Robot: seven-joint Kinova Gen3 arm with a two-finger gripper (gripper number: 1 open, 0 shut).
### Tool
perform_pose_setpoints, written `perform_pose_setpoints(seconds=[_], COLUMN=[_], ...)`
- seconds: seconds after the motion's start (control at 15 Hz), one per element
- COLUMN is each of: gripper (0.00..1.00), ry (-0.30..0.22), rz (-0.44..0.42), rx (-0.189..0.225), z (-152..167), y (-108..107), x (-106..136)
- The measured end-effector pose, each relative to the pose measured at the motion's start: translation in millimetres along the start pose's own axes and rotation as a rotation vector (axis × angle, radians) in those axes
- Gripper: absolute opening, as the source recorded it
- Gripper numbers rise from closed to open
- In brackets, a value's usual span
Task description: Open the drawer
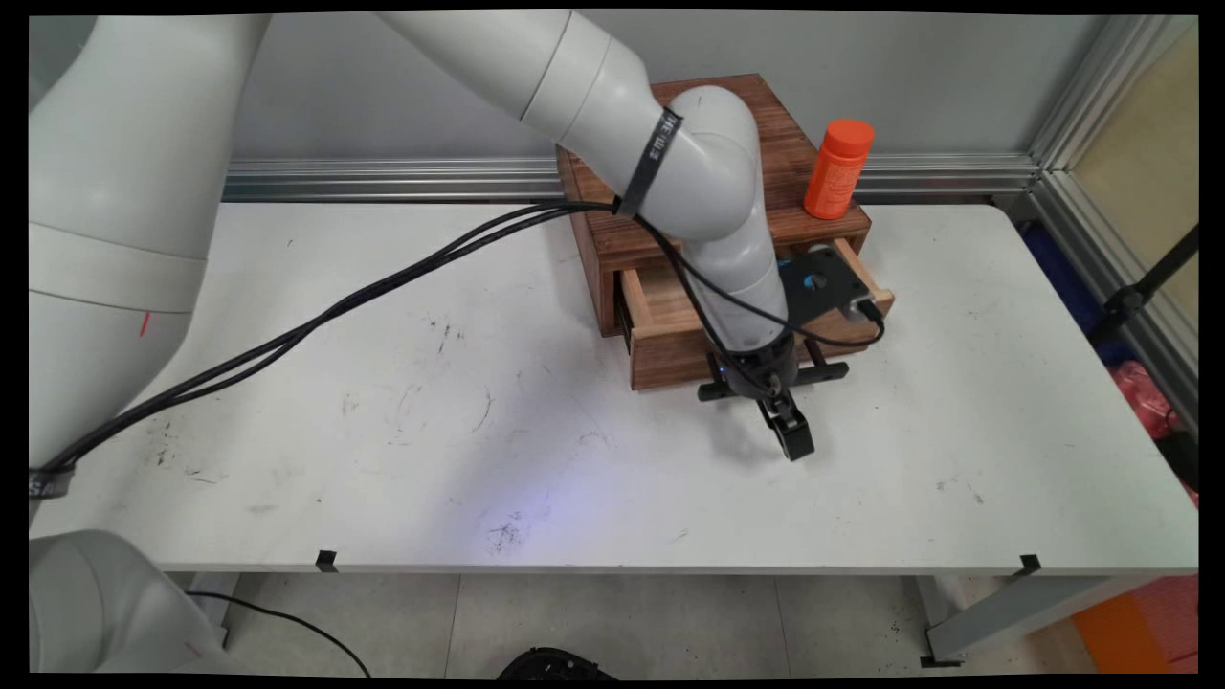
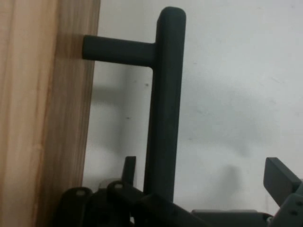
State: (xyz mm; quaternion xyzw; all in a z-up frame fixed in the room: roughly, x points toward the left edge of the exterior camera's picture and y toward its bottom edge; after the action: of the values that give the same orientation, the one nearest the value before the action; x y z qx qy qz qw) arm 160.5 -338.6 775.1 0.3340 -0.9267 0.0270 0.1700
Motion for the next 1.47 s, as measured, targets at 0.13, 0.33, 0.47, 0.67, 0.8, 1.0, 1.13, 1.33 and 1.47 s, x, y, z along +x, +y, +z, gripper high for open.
perform_pose_setpoints(seconds=[0.13, 0.33, 0.47, 0.67, 0.8, 1.0, 1.13, 1.33, 1.47], gripper=[1.00, 1.00, 1.00, 1.00, 1.00, 1.00, 1.00, 1.00, 1.00], ry=[0.006, 0.016, 0.023, 0.036, 0.043, 0.060, 0.069, 0.083, 0.090], rz=[0.010, 0.023, 0.030, 0.041, 0.047, 0.056, 0.061, 0.068, 0.073], rx=[0.000, 0.002, 0.004, 0.009, 0.013, 0.027, 0.036, 0.047, 0.053], z=[0, 0, 1, 2, 3, 4, 4, 3, 3], y=[7, 18, 24, 37, 44, 56, 65, 77, 84], x=[-2, -3, -4, -6, -7, -8, -10, -11, -12])
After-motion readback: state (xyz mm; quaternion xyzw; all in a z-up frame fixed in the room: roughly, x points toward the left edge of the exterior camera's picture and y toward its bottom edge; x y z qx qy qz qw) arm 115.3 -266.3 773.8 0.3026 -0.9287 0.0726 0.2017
